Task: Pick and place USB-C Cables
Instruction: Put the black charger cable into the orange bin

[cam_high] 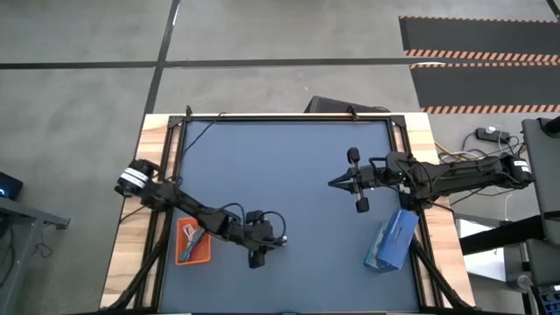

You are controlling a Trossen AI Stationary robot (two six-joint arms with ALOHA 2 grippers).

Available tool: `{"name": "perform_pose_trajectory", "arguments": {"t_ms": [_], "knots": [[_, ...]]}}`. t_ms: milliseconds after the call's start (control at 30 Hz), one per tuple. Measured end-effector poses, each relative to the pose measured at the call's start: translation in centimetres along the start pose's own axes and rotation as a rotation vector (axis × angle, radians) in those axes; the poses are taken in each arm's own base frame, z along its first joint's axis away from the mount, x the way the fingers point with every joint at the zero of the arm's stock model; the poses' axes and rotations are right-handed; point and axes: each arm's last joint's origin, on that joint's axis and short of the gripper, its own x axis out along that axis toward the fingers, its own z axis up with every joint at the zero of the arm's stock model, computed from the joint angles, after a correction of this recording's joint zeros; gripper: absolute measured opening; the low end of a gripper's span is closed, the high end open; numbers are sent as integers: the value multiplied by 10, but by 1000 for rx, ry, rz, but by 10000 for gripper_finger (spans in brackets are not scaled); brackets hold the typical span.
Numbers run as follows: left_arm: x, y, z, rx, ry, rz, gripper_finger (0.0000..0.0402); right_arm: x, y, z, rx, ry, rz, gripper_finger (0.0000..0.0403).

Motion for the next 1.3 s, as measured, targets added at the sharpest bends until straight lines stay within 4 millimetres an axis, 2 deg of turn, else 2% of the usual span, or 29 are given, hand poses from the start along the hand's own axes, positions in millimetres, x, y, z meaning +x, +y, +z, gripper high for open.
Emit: {"name": "perform_pose_trajectory", "arguments": {"t_ms": [133,233,600,700,933,1167,1300], "knots": [[5,1,-3,-1,5,7,150,0,0,0,8,-3,-1,9],[7,1,-4,-1,7,11,135,0,0,0,13,-3,-1,9],[7,1,-4,-5,7,6,28,0,0,0,17,-3,-1,9],[7,1,-4,-5,7,5,9,0,0,0,17,-3,-1,9],[3,2,1,22,-59,71,8,0,0,-2,8,-8,-1,9],[-1,2,7,78,-122,119,8,-5,3,-3,-115,-161,19,9],[-12,-1,15,83,-160,104,7,-7,2,-4,-157,-174,0,9]]}}
